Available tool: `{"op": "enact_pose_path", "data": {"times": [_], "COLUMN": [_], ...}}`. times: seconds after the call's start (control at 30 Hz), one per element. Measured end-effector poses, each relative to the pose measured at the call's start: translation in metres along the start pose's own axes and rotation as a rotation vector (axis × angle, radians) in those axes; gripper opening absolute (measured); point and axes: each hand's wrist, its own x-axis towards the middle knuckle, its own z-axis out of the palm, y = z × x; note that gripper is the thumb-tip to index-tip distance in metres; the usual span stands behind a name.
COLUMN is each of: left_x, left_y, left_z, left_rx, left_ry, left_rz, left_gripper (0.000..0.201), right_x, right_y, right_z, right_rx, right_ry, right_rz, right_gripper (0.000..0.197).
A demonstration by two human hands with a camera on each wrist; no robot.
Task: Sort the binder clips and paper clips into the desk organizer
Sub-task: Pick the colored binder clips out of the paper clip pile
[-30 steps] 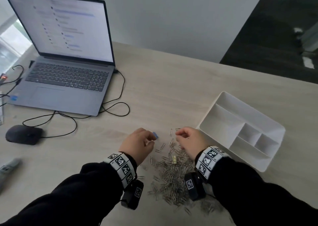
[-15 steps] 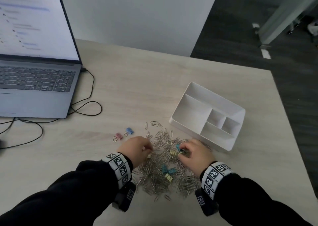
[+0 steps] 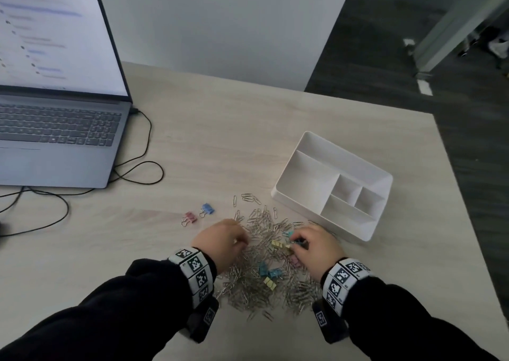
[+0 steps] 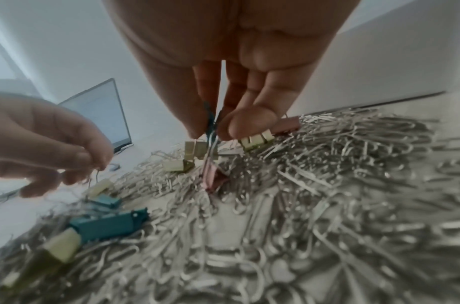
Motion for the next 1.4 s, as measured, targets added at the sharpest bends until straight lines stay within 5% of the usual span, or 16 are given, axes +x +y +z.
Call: {"op": "enact_pose_path", "data": {"times": [0.17,0.27,0.43,0.6,0.8,1.0,1.1,1.23,1.4], "left_x": [-0.005,-0.005,-0.001,-0.008,-0.011,-0.012,-0.017,-0.014,-0.005], "left_y": [-0.012,-0.006,-0.008,-0.019,-0.064,-0.077,-0.069,-0.055,-0.062], "left_z": [-0.017,-0.013,-0.005,-0.019,-0.051,-0.057,-0.057,-0.048,-0.048], "left_rx": [-0.093,0.032,0.124,-0.2,-0.404,-0.378,-0.321,-0.323,-0.237], "left_ry": [0.104,-0.041,-0.142,0.027,0.368,0.435,0.5,0.368,0.358], "left_rz": [-0.012,0.041,0.049,-0.077,-0.368,-0.446,-0.332,-0.162,-0.283], "left_gripper": [0.013,0.031,0.019,0.001,0.009,0.008,0.015,0.033,0.019], "right_x": [-0.002,0.0,0.006,0.015,0.033,0.065,0.074,0.076,0.078], "right_y": [0.001,-0.004,-0.018,-0.032,-0.067,-0.103,-0.123,-0.133,-0.137], "right_z": [-0.005,-0.007,-0.006,0.002,0.011,0.033,0.041,0.046,0.051], "right_rx": [0.093,0.121,0.156,0.299,0.331,0.393,0.356,0.42,0.416], "right_ry": [0.062,0.087,0.049,0.025,-0.047,-0.068,-0.09,-0.123,-0.209], "right_rz": [0.048,0.069,0.019,0.033,0.0,0.002,-0.029,-0.024,-0.023], "right_gripper": [0.002,0.005,0.008,0.008,0.006,0.006,0.005,0.005,0.024]}}
